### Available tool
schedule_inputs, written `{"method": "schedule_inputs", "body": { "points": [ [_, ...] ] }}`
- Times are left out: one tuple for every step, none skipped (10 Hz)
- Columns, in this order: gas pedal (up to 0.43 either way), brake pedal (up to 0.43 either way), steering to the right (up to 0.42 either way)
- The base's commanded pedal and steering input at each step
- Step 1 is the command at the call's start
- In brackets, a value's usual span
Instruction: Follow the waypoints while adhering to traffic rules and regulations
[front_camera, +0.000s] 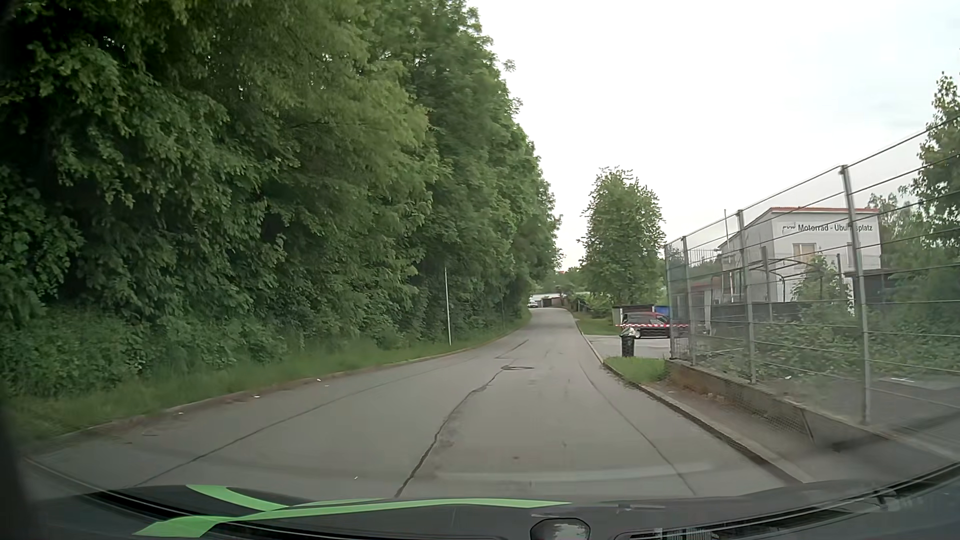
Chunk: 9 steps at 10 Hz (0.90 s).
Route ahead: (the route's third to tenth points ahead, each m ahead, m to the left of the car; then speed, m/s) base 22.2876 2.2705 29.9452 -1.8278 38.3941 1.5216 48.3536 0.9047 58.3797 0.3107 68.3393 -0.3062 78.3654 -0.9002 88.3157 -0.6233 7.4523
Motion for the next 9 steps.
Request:
{"method": "schedule_inputs", "body": {
  "points": [
    [0.059,0.0,0.006],
    [0.067,0.0,0.007],
    [0.067,0.0,0.009],
    [0.067,0.0,0.009],
    [0.067,0.0,0.01],
    [0.067,0.0,0.016],
    [0.067,0.0,0.019],
    [0.067,0.0,0.019],
    [0.067,0.0,0.02]
  ]
}}
